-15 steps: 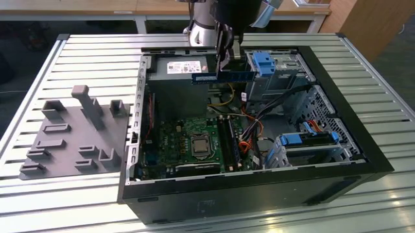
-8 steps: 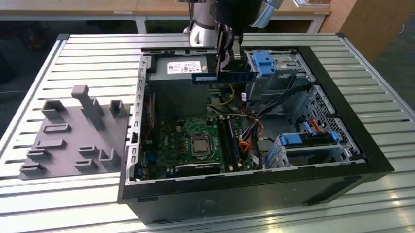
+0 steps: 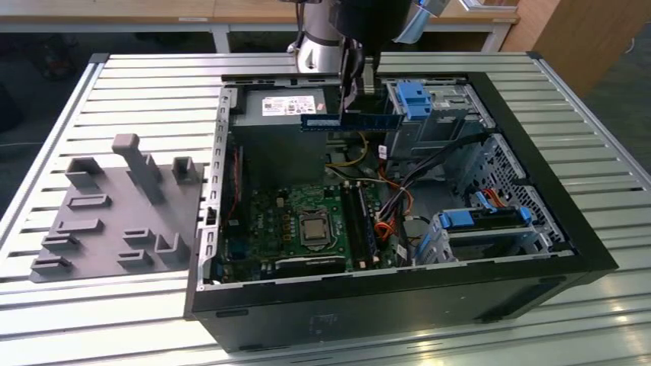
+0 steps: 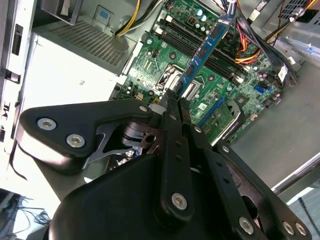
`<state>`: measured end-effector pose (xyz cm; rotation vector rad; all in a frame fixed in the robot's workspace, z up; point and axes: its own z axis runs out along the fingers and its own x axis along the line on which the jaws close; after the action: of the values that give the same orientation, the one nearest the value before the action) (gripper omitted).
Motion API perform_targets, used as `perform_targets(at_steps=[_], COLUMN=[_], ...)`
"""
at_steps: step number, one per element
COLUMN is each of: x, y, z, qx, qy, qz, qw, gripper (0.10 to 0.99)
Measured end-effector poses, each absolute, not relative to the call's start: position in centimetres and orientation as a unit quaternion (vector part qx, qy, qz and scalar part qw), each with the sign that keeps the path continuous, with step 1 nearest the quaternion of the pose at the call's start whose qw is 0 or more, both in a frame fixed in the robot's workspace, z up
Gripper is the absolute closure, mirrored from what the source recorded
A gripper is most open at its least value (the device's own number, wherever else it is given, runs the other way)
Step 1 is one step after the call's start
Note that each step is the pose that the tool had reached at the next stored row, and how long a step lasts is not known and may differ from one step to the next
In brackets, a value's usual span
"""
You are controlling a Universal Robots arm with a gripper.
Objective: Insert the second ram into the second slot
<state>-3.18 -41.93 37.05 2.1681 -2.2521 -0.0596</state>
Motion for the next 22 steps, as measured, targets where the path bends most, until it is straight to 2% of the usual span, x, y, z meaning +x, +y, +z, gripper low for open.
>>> perform_targets(at_steps=[22], x=[-3.18], y=[-42.62], z=[37.00], qx=[0.672], qy=[-0.741], qz=[-0.019], qw=[0.007], gripper=[0.953])
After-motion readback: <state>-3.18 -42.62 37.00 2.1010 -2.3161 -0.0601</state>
